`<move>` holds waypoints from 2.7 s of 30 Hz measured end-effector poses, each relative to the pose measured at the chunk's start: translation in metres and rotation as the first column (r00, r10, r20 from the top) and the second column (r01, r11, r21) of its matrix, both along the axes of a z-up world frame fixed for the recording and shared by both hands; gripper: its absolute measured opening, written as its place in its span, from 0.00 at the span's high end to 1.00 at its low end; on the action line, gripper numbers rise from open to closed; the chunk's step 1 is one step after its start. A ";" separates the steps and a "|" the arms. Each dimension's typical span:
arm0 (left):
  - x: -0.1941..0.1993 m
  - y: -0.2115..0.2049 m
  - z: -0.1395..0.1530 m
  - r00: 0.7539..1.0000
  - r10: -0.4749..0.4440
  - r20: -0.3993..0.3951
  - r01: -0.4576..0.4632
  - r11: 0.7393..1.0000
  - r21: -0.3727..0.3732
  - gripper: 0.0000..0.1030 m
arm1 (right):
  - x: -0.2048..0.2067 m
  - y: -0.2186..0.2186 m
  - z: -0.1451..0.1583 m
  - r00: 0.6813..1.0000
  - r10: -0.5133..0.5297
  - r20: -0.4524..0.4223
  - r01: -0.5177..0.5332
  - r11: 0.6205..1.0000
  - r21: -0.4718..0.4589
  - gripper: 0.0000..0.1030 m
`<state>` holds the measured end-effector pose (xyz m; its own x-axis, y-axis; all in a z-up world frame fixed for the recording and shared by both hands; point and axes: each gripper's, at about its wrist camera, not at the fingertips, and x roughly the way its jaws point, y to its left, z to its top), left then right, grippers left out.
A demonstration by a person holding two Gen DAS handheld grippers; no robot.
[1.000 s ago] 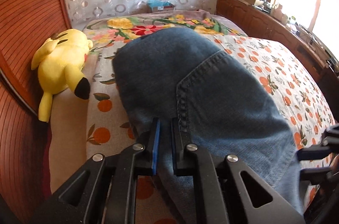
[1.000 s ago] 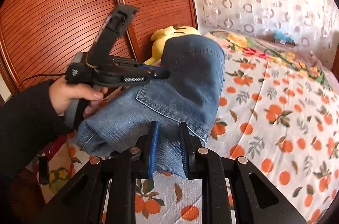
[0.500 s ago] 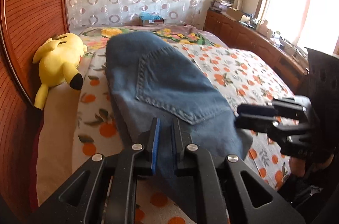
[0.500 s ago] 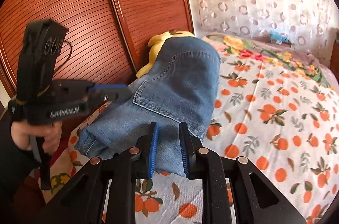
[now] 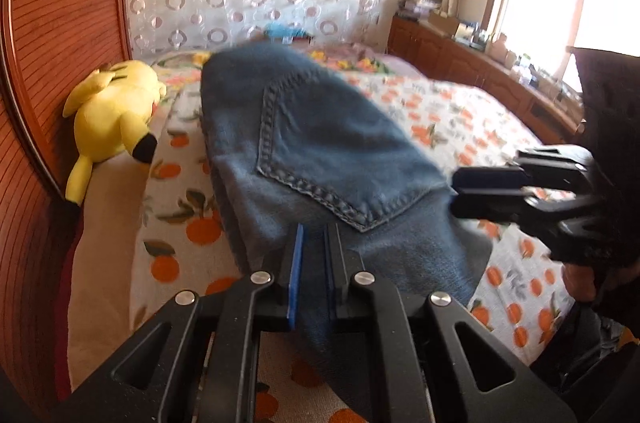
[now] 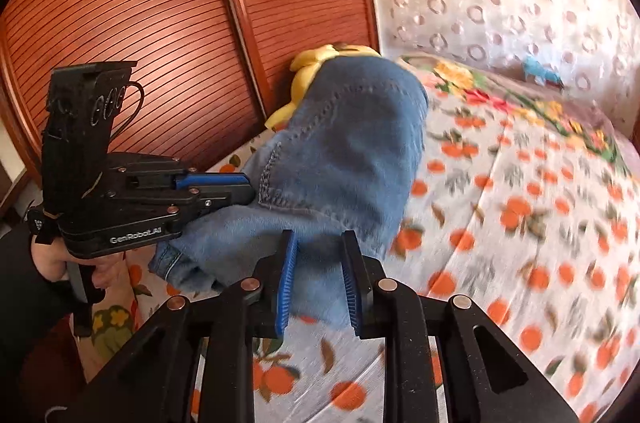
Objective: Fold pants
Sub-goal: 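Bring the open right tool to the jeans edge while the left tool holds them, then close the right tool on the jeans edge while the left tool grasps them too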
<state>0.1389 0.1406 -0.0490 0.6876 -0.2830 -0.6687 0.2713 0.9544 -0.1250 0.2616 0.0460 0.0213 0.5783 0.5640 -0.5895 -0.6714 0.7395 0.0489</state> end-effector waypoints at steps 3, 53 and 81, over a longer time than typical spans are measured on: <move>0.006 0.004 0.016 0.999 0.012 0.044 -0.012 1.000 -0.002 0.85 | 0.027 0.007 0.015 0.999 -0.010 0.034 0.011 0.999 -0.036 0.78; 0.172 0.017 -0.007 0.996 0.003 -0.087 0.001 0.999 0.047 0.77 | 0.183 0.041 -0.015 0.995 0.002 -0.102 -0.009 0.998 -0.069 0.72; 0.176 0.054 -0.016 0.985 0.074 -0.155 -0.081 0.996 -0.039 0.08 | 0.224 0.029 -0.029 0.968 0.048 -0.248 -0.037 0.998 0.049 0.44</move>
<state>0.3151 0.1950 -0.0648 0.5986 -0.2650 -0.7559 0.1712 0.9642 -0.2024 0.4854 0.0750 -0.0075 0.3917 0.6129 -0.6862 -0.6647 0.7042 0.2496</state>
